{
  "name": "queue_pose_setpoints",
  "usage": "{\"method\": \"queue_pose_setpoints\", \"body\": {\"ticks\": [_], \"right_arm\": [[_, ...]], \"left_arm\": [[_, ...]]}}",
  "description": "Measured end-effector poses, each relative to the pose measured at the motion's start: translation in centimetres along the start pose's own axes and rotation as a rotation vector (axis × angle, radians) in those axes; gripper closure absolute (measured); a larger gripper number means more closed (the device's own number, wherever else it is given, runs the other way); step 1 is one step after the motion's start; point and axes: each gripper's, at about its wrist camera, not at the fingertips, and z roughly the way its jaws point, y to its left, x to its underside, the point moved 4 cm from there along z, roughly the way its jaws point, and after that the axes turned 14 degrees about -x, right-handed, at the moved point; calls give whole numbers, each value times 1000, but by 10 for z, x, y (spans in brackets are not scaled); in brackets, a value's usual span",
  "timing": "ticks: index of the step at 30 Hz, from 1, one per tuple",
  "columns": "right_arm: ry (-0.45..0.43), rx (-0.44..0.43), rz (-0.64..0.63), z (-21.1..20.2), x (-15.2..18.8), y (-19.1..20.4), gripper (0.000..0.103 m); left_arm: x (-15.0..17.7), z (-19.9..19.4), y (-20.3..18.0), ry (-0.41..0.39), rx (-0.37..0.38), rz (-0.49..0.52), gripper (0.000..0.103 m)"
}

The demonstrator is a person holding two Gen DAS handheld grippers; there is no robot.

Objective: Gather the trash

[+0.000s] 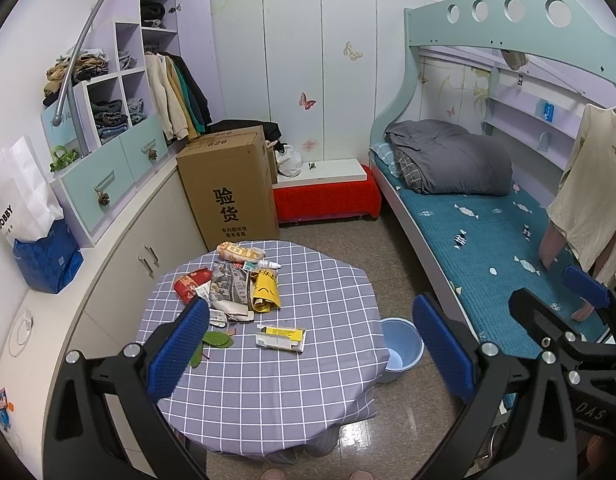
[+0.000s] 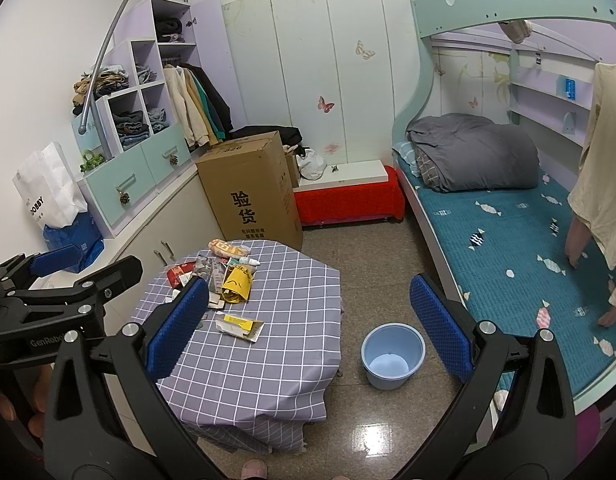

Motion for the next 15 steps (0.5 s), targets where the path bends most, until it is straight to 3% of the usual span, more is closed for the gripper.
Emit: {"method": "queue_pose_setpoints", "body": {"ticks": [15], "right_arm": [[-2,-2,0,0,-2,-1,5]], "left_arm": [[0,2,0,0,6,7,4]]}}
